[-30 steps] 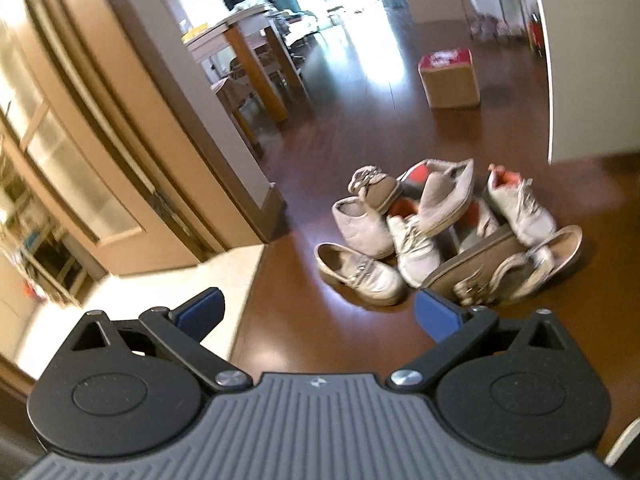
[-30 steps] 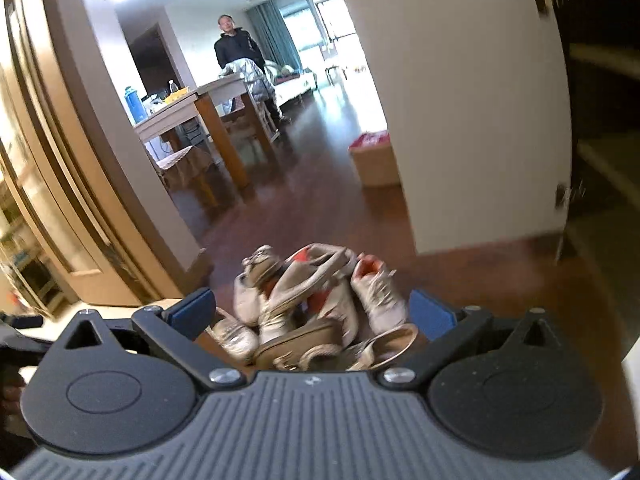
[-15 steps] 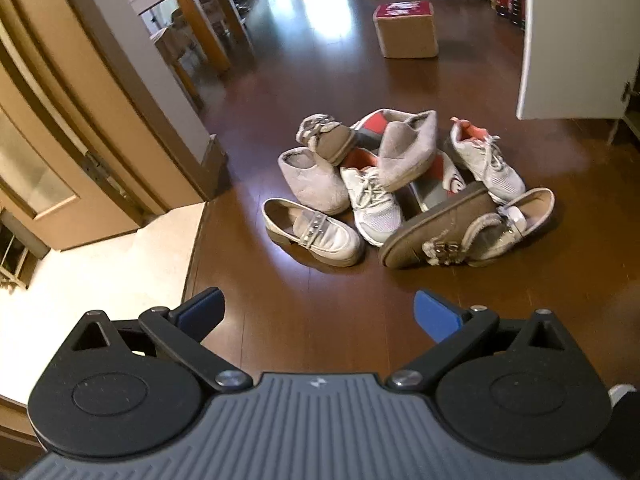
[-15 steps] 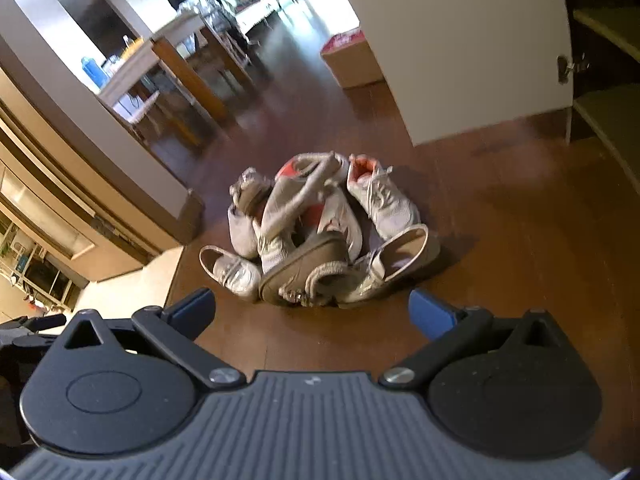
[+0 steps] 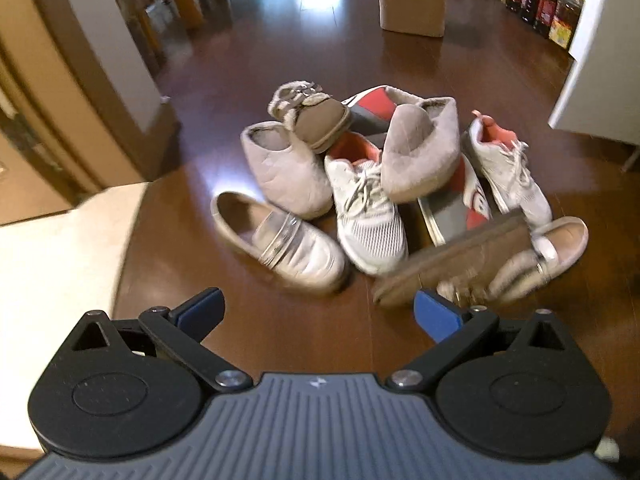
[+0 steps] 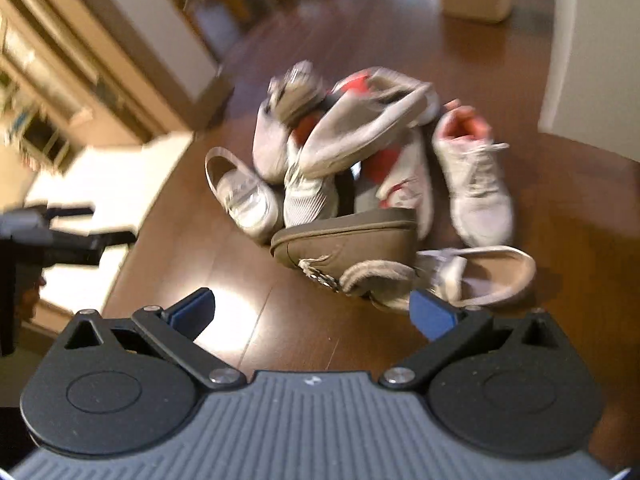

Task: Organize scattered shoes
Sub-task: 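Move the right gripper down toward the brown fur-lined buckled shoe, then close the right gripper on the fur collar of the brown shoe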

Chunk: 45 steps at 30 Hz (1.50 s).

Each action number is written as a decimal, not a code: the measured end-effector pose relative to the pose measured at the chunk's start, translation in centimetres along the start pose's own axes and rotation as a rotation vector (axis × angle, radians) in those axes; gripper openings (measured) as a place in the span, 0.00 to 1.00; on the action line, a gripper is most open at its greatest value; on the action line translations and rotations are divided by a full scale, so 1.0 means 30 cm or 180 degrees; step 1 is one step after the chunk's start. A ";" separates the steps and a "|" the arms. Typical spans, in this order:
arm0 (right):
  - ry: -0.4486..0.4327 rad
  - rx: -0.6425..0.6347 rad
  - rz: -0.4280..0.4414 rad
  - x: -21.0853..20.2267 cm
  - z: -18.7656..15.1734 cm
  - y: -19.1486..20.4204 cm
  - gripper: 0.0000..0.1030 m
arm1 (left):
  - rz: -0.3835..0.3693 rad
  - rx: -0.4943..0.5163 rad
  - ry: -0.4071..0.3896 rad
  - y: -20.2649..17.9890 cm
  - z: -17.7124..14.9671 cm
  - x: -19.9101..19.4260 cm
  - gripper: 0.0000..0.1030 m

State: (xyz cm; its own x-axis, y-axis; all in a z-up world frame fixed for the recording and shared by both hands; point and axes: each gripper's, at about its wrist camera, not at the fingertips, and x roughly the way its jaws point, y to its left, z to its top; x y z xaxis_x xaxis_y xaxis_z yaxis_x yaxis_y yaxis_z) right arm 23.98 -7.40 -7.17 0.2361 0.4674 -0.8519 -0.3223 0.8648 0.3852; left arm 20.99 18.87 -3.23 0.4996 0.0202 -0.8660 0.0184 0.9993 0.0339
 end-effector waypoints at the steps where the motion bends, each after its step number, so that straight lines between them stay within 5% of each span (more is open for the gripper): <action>1: 0.0074 -0.0004 -0.0006 0.069 0.026 -0.004 0.99 | -0.0043 -0.0111 -0.0007 0.019 0.002 0.055 0.99; 5: 0.0147 -0.0125 -0.0091 0.228 0.134 0.005 0.98 | 0.0069 -0.0347 0.0129 0.125 0.014 0.189 0.99; 10: 0.0001 -0.0562 -0.0254 0.373 0.473 0.099 0.99 | 0.0319 -0.0434 -0.0095 0.267 0.116 0.236 0.99; 14: -0.0090 -0.0715 -0.0438 0.491 0.743 0.162 0.98 | 0.0271 -0.0544 -0.0330 0.366 0.209 0.296 0.99; 17: -0.0094 -0.0562 -0.0682 0.639 0.999 0.214 0.85 | 0.0142 -0.0601 -0.0330 0.418 0.257 0.363 0.99; 19: -0.0053 -0.0420 -0.0753 0.712 1.098 0.230 0.60 | 0.0146 -0.0606 -0.0406 0.445 0.269 0.381 0.99; 24: -0.0012 -0.0218 -0.1048 0.914 1.266 0.276 0.69 | 0.0286 -0.0685 -0.0740 0.566 0.300 0.438 0.99; 30: 0.0007 -0.0028 -0.1571 1.120 1.355 0.276 0.74 | 0.0356 -0.0845 -0.0962 0.703 0.311 0.464 0.99; 33: 0.0032 0.0181 -0.1609 1.185 1.367 0.259 0.72 | 0.0354 -0.0879 -0.0976 0.733 0.285 0.456 0.99; 34: 0.0102 0.0258 -0.1603 1.215 1.357 0.251 0.56 | 0.0361 -0.0870 -0.0973 0.736 0.275 0.454 0.99; 35: 0.0157 0.0287 -0.1604 1.234 1.338 0.247 0.25 | 0.0391 -0.0826 -0.0946 0.734 0.261 0.451 0.99; 38: 0.0029 0.0137 -0.1577 1.204 1.287 0.265 0.19 | 0.0507 -0.0645 -0.0897 0.704 0.228 0.433 0.99; 45: -0.0727 0.0487 -0.0155 0.800 1.136 0.223 0.13 | 0.0512 -0.0387 -0.0931 0.547 0.177 0.312 0.99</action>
State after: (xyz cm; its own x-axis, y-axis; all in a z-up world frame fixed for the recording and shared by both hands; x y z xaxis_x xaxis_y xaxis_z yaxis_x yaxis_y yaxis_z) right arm 58.74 15.86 -12.94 0.4541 0.4390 -0.7753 -0.1675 0.8967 0.4097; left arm 30.57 35.28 -8.13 0.7150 0.1848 -0.6743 -0.1750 0.9810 0.0833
